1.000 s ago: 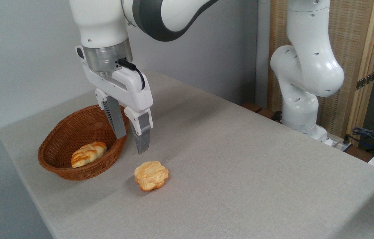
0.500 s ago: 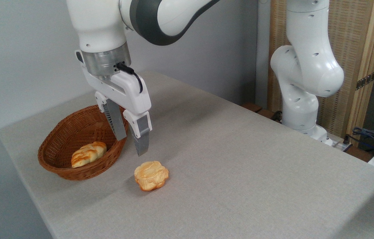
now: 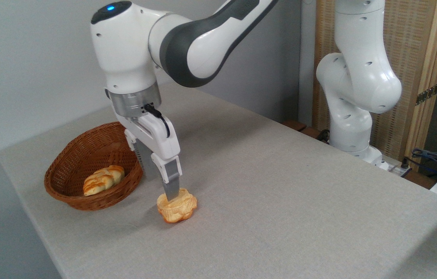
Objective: Put bread into the basket
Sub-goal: 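Move the gripper over the loose bread roll and lower onto it, then close the gripper fingers around the golden bread roll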
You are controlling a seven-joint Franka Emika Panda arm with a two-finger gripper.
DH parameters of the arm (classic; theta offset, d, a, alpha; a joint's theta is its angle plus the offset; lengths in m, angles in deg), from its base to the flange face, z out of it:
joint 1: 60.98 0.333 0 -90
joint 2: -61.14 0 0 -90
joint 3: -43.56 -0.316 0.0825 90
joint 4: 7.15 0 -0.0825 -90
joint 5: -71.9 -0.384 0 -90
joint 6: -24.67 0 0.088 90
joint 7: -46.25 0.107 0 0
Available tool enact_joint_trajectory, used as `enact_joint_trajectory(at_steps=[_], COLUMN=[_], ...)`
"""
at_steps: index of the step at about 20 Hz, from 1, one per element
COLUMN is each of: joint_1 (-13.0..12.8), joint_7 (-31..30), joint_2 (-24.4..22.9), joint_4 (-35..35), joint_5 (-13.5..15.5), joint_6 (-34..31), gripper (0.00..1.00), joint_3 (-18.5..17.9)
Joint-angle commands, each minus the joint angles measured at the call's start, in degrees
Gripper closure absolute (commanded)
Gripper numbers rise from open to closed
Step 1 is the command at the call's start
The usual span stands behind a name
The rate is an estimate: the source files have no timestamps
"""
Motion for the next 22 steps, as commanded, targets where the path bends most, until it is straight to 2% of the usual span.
enact_joint_trajectory(at_steps=[1,5,16,17,18,19,20,22], joint_1=[0.0,0.0,-0.5,-0.5,-0.4,-0.5,-0.5,-0.5], joint_7=[1.6,1.6,1.5,1.6,1.6,1.5,1.5,1.5], joint_2=[-3.9,-3.8,-1.3,-1.2,-1.2,-1.2,-1.2,-1.2], joint_4=[5.6,6.6,6.6,6.6,6.6,6.6,6.6,6.6], joint_5=[-2.3,-4.9,-5.0,-5.1,-5.1,-5.1,-5.1,-5.1], joint_6=[3.7,4.5,6.2,6.6,6.6,6.6,6.6,6.5], gripper=[0.0,0.0,0.01,0.08,0.2,0.43,0.54,0.57], joint_3=[-0.5,-0.4,0.1,0.1,0.1,0.1,0.1,0.1])
